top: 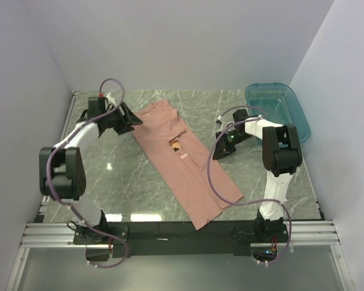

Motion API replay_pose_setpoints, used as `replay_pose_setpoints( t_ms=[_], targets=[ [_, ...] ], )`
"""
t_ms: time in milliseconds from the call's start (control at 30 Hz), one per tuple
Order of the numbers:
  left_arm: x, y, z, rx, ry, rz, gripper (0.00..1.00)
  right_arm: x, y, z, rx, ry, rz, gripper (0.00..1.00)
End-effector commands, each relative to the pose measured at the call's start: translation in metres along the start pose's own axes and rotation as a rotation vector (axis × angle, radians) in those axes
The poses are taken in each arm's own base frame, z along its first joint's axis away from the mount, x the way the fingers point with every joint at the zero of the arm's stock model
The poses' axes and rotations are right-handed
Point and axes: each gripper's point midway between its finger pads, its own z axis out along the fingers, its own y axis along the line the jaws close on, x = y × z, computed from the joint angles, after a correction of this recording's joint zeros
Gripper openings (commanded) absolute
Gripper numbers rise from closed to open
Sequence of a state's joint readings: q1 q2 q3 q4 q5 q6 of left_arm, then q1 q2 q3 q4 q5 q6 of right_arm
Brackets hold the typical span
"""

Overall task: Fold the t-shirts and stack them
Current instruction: Fold the tshirt

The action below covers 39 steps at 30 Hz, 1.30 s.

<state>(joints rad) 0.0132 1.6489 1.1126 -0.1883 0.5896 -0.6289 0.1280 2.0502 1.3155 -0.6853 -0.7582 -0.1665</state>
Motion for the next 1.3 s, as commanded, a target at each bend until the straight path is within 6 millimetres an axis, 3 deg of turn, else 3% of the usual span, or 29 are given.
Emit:
replay_pose_setpoints(
  t_ms=[0, 100, 133, 200, 233, 267, 300, 333, 400, 433, 467, 533, 567, 633, 800, 1067, 1233, 1267],
  targets=[
    [-0.021, 0.001, 0.022, -0.127, -0.017, 0.092, 0.65, 0.006, -0.006, -0.021, 0.097, -0.003, -0.125, 0.31],
    [-0.022, 0.017, 0.027, -0.200, -0.041, 0.038, 0.63, -0.014, -0.001, -0.033, 0.119, -0.053, -0.176, 0.42],
    [-0.026, 0.027, 0.026, -0.247, -0.074, 0.026, 0.63, -0.031, 0.004, -0.039, 0.116, -0.081, -0.199, 0.44],
    [-0.024, 0.041, 0.026, -0.297, -0.104, -0.019, 0.64, -0.045, 0.007, -0.030, 0.056, -0.076, -0.176, 0.45],
    [-0.026, 0.050, 0.025, -0.339, -0.127, -0.046, 0.64, -0.067, 0.015, -0.035, 0.036, -0.102, -0.192, 0.45],
    [-0.027, 0.056, 0.024, -0.361, -0.137, -0.064, 0.61, -0.071, 0.008, -0.020, 0.011, -0.075, -0.159, 0.45],
    [-0.028, 0.068, 0.023, -0.388, -0.141, -0.089, 0.57, -0.079, 0.017, -0.015, -0.033, -0.075, -0.160, 0.46],
    [-0.029, 0.074, 0.022, -0.407, -0.146, -0.111, 0.55, -0.100, 0.025, -0.018, -0.048, -0.108, -0.171, 0.46],
    [-0.038, 0.091, 0.021, -0.437, -0.167, -0.159, 0.51, -0.113, 0.027, 0.000, -0.060, -0.110, -0.098, 0.46],
    [-0.042, 0.094, 0.022, -0.442, -0.171, -0.171, 0.51, -0.133, 0.032, -0.001, -0.044, -0.155, -0.111, 0.46],
    [-0.043, 0.103, 0.023, -0.458, -0.169, -0.185, 0.51, -0.139, 0.028, 0.009, -0.037, -0.153, -0.081, 0.46],
    [-0.051, 0.105, 0.027, -0.461, -0.166, -0.184, 0.51, -0.165, 0.038, 0.016, -0.028, -0.205, -0.018, 0.47],
    [-0.050, 0.113, 0.032, -0.476, -0.148, -0.194, 0.51, -0.169, 0.037, 0.025, -0.037, -0.209, 0.011, 0.47],
    [-0.057, 0.110, 0.035, -0.466, -0.137, -0.187, 0.50, -0.184, 0.044, 0.035, -0.040, -0.247, 0.072, 0.48],
    [-0.060, 0.105, 0.029, -0.437, -0.143, -0.166, 0.50, -0.199, 0.049, 0.049, 0.016, -0.274, 0.101, 0.48],
    [-0.050, 0.098, 0.015, -0.394, -0.141, -0.144, 0.50, -0.189, 0.024, 0.068, 0.104, -0.236, 0.178, 0.47],
    [-0.048, 0.093, 0.011, -0.372, -0.137, -0.139, 0.50, -0.184, 0.029, 0.073, 0.097, -0.197, 0.179, 0.38],
    [-0.047, 0.090, 0.009, -0.367, -0.137, -0.137, 0.50, -0.183, 0.030, 0.075, 0.096, -0.192, 0.177, 0.33]
  ],
)
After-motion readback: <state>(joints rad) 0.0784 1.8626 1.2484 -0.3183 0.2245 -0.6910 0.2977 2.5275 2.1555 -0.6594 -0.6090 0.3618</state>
